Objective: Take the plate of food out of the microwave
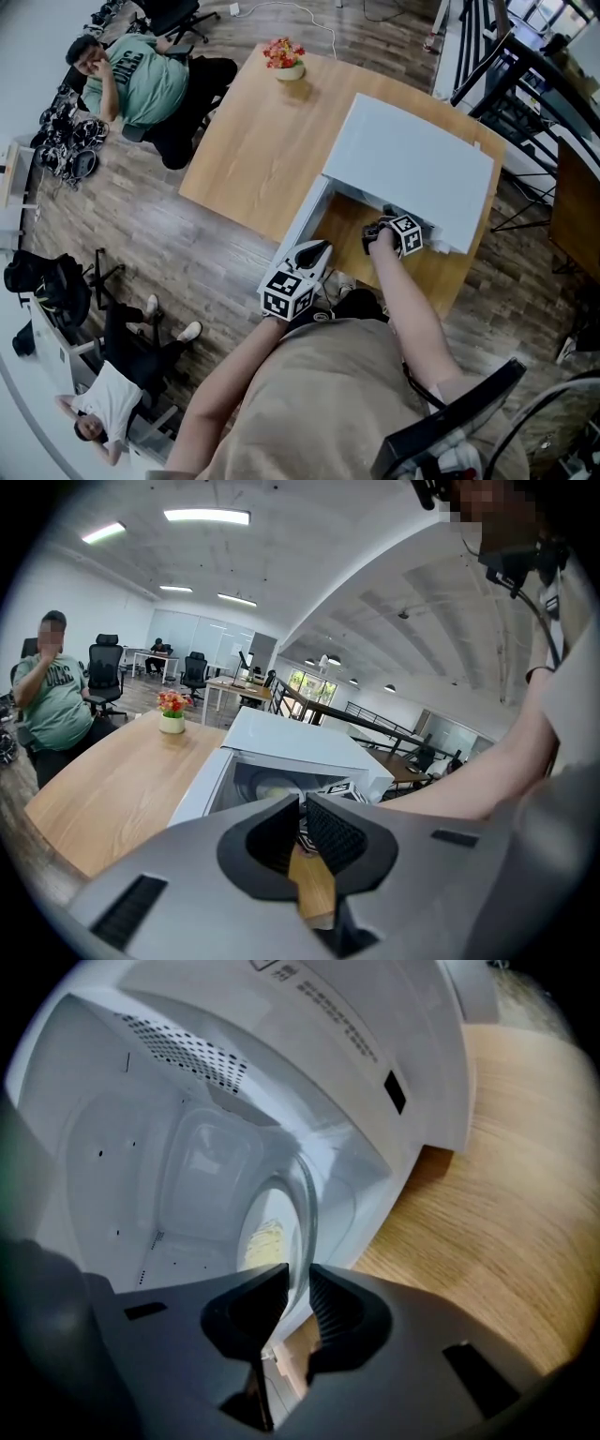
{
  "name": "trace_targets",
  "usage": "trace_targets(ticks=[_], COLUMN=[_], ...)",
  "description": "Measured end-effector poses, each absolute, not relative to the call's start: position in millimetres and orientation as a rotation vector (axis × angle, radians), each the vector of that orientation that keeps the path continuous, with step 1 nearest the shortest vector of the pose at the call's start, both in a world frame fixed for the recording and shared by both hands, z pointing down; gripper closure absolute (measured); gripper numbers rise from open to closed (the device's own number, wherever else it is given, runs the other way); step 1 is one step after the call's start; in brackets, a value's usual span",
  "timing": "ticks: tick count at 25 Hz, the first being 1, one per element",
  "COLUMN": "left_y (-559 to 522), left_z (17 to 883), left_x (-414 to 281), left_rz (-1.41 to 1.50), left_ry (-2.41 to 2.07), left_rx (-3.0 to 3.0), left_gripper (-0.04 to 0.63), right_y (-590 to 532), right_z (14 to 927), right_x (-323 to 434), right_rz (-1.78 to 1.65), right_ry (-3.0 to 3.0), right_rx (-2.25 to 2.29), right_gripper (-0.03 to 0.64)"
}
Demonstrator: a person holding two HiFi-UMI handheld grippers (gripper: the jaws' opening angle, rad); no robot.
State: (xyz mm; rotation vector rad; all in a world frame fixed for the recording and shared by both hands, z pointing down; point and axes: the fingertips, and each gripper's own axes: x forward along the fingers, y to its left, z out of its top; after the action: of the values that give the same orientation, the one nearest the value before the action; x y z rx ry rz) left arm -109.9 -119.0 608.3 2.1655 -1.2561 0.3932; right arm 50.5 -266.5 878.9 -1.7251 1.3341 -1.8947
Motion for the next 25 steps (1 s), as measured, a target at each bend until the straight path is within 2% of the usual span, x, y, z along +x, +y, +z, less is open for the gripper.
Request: trace_targets(ticks=[4, 25], left_y=[-118, -119], left_z=[609, 611], left_x=[-109, -93], left_rz=[0.4, 0.429], left_ry=[-1.244, -1.19], left_rx=[2.17, 2.197], left_gripper=[0.589, 0.589], right_y=[-262, -246], right_z=[876, 835], right_x=[50, 48], right_rz=[-1.872, -1.787], right_ry=[1.298, 1.368], right_rx=[-1.653, -1.285], right_gripper=[0.581, 0.603])
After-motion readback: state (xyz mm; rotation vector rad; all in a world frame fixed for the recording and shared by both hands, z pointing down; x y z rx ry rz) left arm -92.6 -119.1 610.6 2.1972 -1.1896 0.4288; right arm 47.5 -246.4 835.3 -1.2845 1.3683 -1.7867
